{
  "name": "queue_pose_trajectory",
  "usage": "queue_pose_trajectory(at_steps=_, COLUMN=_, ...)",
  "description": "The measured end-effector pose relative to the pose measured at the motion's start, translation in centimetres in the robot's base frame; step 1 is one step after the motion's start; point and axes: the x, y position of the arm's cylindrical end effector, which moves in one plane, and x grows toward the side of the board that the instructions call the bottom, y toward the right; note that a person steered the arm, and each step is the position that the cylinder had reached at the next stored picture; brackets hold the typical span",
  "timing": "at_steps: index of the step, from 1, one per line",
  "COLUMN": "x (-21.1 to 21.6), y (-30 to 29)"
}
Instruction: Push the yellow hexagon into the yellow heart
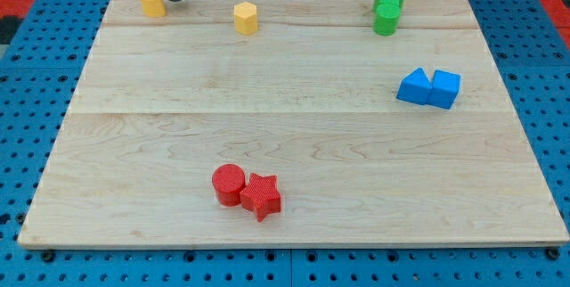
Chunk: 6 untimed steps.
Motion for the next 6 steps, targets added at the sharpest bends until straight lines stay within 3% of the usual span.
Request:
queue_pose_trajectory(at_steps=2, x=0.2, y=18.3)
queue_pose_trajectory(at_steps=3, x=5.4, y=17.7)
queue_pose_trajectory(at_steps=4, x=6.3, y=9.7)
queue_pose_trajectory(at_steps=5, x=3.4, y=1.8)
queue_pose_trajectory(at_steps=6, x=2.4, y=0.4)
